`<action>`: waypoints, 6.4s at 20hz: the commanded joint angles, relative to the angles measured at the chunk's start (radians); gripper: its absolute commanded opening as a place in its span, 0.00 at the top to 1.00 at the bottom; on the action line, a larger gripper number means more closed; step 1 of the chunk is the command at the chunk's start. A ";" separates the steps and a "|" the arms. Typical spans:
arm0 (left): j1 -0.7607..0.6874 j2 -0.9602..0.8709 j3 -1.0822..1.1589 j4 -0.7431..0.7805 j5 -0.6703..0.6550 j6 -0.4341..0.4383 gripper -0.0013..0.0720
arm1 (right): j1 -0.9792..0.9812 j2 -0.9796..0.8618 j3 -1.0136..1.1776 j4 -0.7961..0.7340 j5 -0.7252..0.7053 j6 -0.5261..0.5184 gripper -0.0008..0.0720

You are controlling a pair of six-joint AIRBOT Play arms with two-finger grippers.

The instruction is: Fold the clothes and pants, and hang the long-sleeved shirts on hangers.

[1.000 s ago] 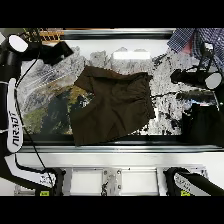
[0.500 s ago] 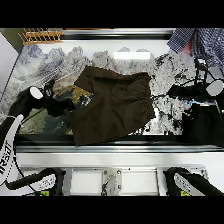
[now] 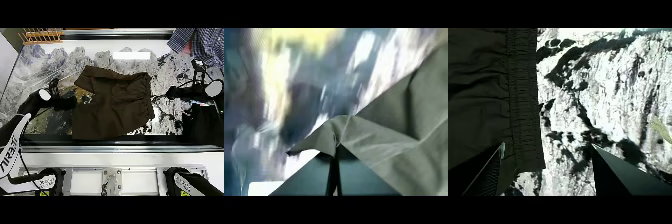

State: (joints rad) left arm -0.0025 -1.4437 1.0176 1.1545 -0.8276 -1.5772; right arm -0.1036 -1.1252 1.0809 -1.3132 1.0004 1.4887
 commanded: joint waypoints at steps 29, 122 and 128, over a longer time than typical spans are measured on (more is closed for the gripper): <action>0.299 0.200 -0.500 -0.400 0.128 -0.001 0.16 | 0.001 0.000 -0.001 0.035 0.003 0.001 0.18; 0.069 0.397 0.054 -0.019 -0.252 0.051 0.98 | 0.201 -0.035 0.038 -0.080 0.166 0.119 0.96; 0.069 0.548 -0.396 -0.021 -0.181 0.051 0.98 | 0.202 -0.035 -0.195 -0.081 0.058 0.104 0.96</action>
State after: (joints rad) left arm 0.0654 -0.9619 0.8139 1.1263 -1.0466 -1.5253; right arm 0.0975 -1.1652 0.9897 -1.3888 1.1130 1.5993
